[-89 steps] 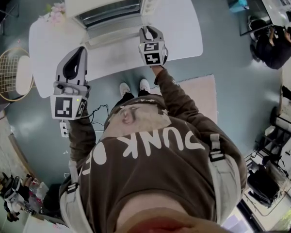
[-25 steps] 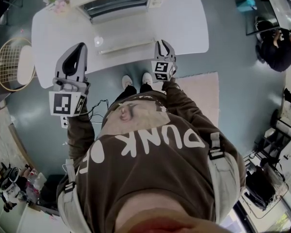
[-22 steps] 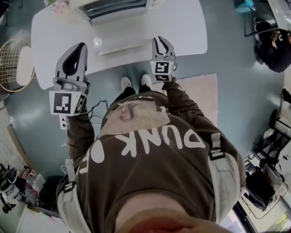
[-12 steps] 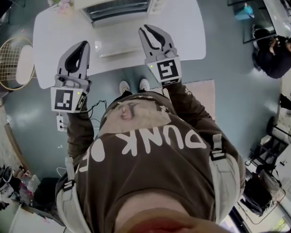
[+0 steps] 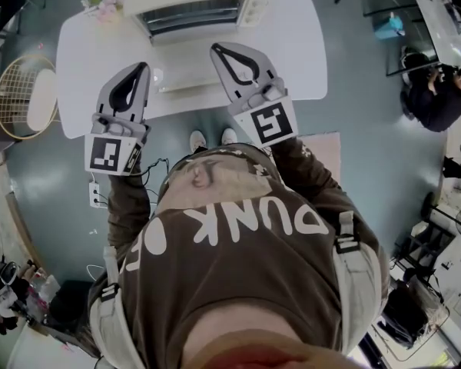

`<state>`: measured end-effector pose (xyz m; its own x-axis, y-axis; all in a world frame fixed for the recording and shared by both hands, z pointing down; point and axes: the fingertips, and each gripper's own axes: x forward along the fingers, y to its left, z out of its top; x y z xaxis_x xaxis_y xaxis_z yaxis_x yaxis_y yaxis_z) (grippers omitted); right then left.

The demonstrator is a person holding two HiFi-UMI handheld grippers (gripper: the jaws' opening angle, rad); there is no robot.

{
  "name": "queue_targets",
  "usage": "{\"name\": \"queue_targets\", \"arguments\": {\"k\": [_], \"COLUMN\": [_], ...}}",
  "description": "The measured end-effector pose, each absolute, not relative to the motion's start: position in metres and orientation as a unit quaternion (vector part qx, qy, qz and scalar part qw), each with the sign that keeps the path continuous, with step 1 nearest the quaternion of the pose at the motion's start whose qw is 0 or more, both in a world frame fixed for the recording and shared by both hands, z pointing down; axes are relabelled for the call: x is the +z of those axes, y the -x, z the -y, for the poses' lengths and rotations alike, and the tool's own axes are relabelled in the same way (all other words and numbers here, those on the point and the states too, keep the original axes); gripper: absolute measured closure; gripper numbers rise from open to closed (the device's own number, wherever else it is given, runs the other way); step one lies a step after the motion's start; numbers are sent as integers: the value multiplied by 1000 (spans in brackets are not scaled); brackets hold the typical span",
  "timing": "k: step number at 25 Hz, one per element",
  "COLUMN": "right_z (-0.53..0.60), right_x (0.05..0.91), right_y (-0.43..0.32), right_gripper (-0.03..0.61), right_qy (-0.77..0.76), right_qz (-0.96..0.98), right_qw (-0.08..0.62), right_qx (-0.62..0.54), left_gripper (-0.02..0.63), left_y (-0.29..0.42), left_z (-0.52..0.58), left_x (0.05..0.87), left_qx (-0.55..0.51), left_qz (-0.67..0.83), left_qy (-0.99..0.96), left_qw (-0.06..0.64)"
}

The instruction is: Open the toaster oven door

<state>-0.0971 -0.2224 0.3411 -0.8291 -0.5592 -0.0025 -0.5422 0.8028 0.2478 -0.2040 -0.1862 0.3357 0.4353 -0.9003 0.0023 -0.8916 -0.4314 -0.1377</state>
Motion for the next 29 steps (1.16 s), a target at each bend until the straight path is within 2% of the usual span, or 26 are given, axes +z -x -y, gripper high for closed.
{"name": "queue_targets", "arguments": {"k": [29], "right_z": [220], "right_x": [353], "right_y": [97], "right_gripper": [571], "right_qy": [-264], "right_qz": [958], "right_qw": [43], "right_qx": [-101], "left_gripper": [611], "left_y": [189], "left_z": [185], "left_x": [329], "left_qx": [-36], "left_qz": [-516], "left_qy": [853], "left_qw": [64]}}
